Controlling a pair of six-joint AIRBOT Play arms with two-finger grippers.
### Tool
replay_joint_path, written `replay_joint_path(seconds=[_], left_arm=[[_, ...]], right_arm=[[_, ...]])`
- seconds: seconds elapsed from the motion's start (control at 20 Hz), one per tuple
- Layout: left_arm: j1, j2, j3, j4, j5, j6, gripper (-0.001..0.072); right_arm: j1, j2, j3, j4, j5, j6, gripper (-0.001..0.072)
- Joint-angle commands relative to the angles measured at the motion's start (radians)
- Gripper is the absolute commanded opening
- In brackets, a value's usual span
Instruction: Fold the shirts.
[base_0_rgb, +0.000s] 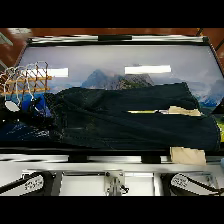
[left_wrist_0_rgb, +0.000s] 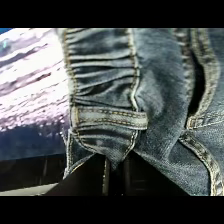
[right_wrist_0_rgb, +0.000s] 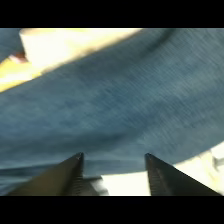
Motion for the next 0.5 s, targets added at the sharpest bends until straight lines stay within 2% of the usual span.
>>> replay_joint_path(seconds=[0.0,0.1,0.3,0.45], left_arm=[[0.001,0.02,0.027,-0.019,-0.033,0.058,0.0083],[0.0,0.067,0.051,-0.019,-0.047,0.058,0.0082],[0.0,0.195,0.061,-0.019,-0.115,0.058,0.0082],[0.001,0.267,0.061,0.007,-0.151,0.058,0.0082]], right_arm=[[-0.012,0.0,-0.03,-0.108,0.065,0.001,0.0667],[-0.037,0.0,-0.095,-0.112,0.068,0.005,0.0667],[-0.043,-0.002,-0.239,-0.145,-0.03,-0.002,0.0666],[-0.1,-0.019,-0.246,-0.192,-0.037,0.024,0.0666]])
